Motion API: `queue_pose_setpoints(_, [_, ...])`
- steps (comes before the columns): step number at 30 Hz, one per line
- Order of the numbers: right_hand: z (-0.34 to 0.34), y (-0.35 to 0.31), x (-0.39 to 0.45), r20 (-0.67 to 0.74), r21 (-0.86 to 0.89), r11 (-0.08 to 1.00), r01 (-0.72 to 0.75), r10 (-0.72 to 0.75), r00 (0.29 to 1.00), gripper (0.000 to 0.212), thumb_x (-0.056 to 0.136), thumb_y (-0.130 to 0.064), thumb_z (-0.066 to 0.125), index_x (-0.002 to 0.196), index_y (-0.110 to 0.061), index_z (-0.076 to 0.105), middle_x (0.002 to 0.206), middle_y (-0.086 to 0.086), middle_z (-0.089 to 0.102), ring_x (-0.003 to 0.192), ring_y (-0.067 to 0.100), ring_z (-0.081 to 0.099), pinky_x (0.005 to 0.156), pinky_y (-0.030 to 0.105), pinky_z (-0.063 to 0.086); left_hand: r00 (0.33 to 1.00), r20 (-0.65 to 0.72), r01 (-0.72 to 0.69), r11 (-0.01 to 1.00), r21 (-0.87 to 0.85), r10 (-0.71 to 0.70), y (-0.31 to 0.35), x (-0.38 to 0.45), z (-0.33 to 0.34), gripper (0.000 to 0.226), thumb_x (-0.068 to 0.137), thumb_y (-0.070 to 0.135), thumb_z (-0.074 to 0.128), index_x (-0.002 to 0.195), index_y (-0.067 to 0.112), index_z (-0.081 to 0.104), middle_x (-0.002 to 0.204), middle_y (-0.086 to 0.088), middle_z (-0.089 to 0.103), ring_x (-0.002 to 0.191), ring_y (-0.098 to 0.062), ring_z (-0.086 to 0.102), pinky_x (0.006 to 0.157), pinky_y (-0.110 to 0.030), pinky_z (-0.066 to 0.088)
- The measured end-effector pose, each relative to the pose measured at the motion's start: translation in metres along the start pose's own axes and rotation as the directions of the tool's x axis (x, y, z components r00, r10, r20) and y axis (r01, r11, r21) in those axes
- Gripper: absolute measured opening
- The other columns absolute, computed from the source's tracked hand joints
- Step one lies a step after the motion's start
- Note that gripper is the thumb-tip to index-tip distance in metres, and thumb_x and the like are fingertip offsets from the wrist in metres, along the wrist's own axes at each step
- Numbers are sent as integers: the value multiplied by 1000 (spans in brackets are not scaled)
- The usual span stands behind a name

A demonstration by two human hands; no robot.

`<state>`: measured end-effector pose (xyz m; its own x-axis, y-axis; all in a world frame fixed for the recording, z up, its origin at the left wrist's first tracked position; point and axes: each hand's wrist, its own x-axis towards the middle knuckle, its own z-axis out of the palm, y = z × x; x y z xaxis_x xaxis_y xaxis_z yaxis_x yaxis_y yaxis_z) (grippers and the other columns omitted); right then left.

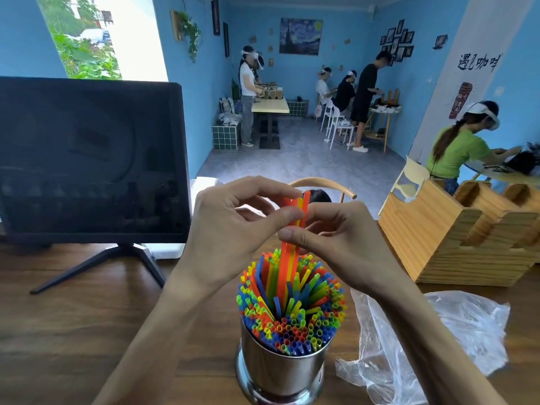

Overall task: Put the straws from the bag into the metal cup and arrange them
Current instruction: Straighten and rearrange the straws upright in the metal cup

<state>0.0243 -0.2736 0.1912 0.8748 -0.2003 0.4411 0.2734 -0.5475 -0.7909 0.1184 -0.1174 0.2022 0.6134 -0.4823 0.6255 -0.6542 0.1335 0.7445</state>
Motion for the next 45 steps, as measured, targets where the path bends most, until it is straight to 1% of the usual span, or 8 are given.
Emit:
queue_pose_setpoints(16, [1, 6, -1, 58, 70, 996, -47, 43, 997, 29, 84, -37, 73, 99, -14, 80, 84, 0, 79, 78, 19, 77, 77, 45, 62, 987, 151, 48, 997, 66, -58, 3, 7, -8, 22, 81, 22, 81, 102, 30, 79, 90, 12, 78, 87, -8, 75, 72, -21, 59])
queue_pose_setpoints(24, [0, 7, -2, 110, 84, 995, -50, 41, 993, 17, 84, -33, 72, 98, -24, 78, 84, -4, 79, 80, 13, 77, 76, 26, 61, 989, 131, 67, 997, 29, -70, 4, 7, -9, 20, 76, 18, 85, 93, 27, 80, 85, 10, 79, 81, -7, 75, 73, -22, 60])
queue_pose_setpoints(28, [1, 11, -2, -3, 166, 986, -28, 29, 1000, 24, 91, -36, 67, 111, -29, 76, 96, 0, 75, 88, 16, 75, 76, 26, 59, 996, 7, 89, 993, -82, -88, 0, 10, -13, 21, 76, 15, 83, 94, 25, 79, 86, 5, 79, 80, -13, 76, 75, -25, 61])
queue_pose_setpoints(30, [-2, 13, -3, -115, 132, 991, 39, -23, 993, 20, 96, -42, 65, 110, -36, 77, 101, 11, 70, 88, 19, 70, 71, 31, 55, 991, -48, 116, 981, -157, -125, -3, 11, -14, 21, 76, 17, 82, 95, 24, 79, 87, 0, 79, 78, -19, 76, 74, -29, 62])
queue_pose_setpoints(34, [-14, 5, -12, -215, 398, 914, 82, 5, 977, 24, 88, -44, 64, 98, -31, 81, 66, 10, 67, 49, 14, 55, 42, 23, 36, 981, -105, 137, 962, -235, -165, -4, 12, -15, 20, 79, 9, 79, 98, 18, 77, 87, -4, 79, 74, -19, 76, 68, -21, 59])
queue_pose_setpoints(36, [-22, 1, -17, -188, 406, 906, 121, -47, 981, 18, 88, -36, 73, 98, -24, 80, 80, 11, 76, 53, 20, 66, 40, 24, 42, 973, -140, 142, 950, -277, -186, -4, 13, -16, 20, 80, 7, 78, 99, 15, 77, 88, -7, 78, 75, -18, 76, 68, -21, 59])
queue_pose_setpoints(41, [-34, -3, -22, 81, 301, 953, 40, -67, 994, 42, 92, 1, 50, 119, -20, 75, 117, 5, 76, 98, 27, 76, 71, 30, 59, 953, -183, 159, 915, -371, -240, -3, 17, -16, 23, 77, 14, 78, 100, 14, 76, 91, -14, 77, 81, -27, 77, 71, -28, 61])
queue_pose_setpoints(45, [-11, 2, -15, 21, 100, 995, -15, 13, 1000, 24, 100, -29, 62, 121, -25, 74, 113, -11, 77, 102, 12, 74, 88, 35, 61, 954, -156, 172, 891, -421, -257, 1, 20, -8, 28, 70, 23, 77, 98, 16, 75, 91, -12, 77, 82, -30, 77, 69, -31, 62])
